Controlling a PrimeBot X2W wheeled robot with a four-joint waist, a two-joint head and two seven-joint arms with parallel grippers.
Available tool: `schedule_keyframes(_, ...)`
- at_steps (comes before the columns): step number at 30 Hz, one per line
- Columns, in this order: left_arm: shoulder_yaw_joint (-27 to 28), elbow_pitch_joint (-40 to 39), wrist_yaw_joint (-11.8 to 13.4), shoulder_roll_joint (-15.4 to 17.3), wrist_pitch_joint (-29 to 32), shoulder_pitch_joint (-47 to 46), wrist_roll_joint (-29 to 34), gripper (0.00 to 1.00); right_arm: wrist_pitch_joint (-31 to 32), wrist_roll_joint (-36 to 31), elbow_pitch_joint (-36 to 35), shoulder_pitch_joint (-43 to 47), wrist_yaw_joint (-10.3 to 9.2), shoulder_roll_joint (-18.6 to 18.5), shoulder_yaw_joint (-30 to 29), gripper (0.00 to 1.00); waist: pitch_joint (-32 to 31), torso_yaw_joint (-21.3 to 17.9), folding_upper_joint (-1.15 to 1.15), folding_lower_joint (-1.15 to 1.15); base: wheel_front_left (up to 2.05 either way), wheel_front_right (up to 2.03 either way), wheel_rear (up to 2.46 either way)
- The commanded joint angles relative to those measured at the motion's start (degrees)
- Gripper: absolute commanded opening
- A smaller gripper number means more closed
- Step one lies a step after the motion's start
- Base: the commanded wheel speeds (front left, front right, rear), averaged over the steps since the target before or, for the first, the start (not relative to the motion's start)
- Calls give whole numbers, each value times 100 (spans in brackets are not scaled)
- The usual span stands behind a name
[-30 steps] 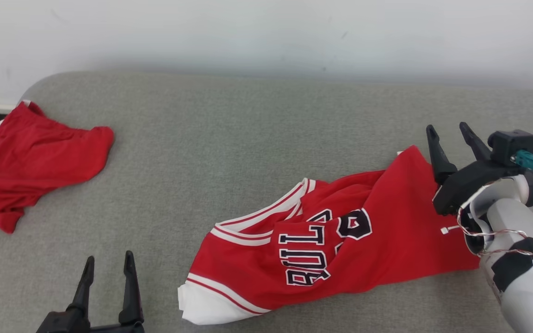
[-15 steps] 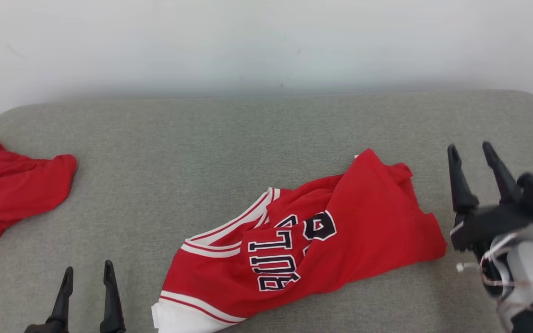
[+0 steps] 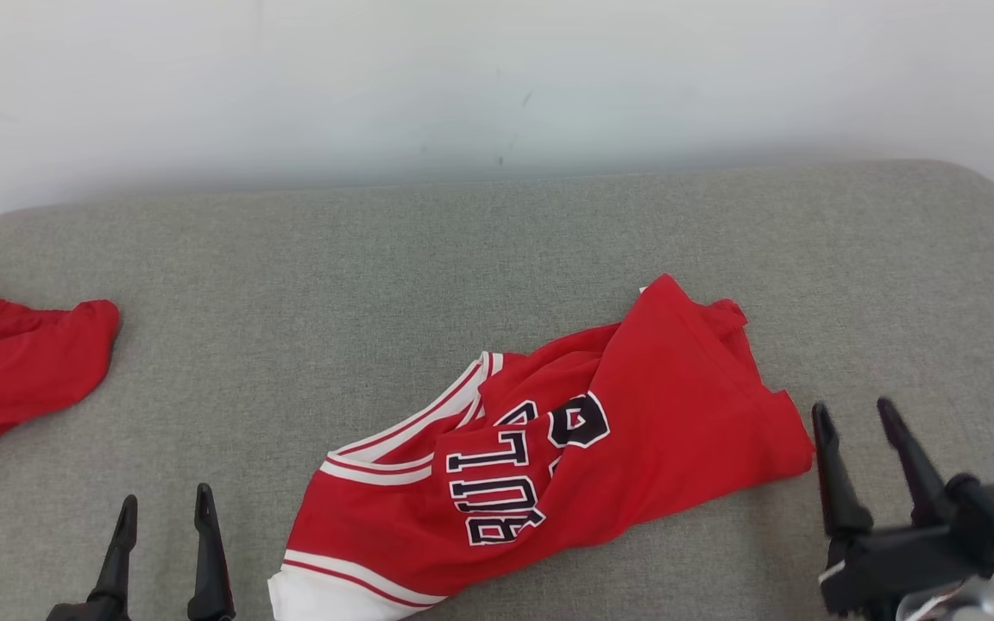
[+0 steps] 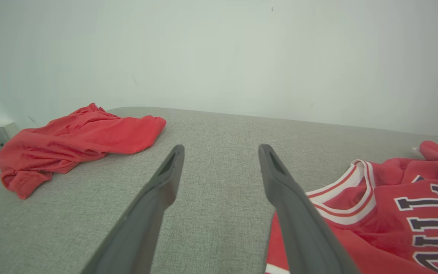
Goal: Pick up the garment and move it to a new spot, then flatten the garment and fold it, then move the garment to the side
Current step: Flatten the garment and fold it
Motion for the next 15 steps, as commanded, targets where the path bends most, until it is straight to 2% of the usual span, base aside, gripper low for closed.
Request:
schedule_keyframes(1, 8, -23, -22, -4, -19, 11, 47, 100, 40, -54, -73, 157, -13, 101, -35, 100, 4, 6, 0, 1, 0, 0, 0)
schedule_keyframes(8, -3, -53, -6, -4, -19, 14, 82, 100, 242, -254, -139, 579, -13, 352, -106, 100, 40, 24, 0, 1, 0, 0, 0)
schedule_keyframes(15, -33, -66, 17, -4, -19, 23, 73, 100, 440, -270, 30, 445, -13, 277, -166, 100, 44, 62, 0, 1, 0, 0, 0)
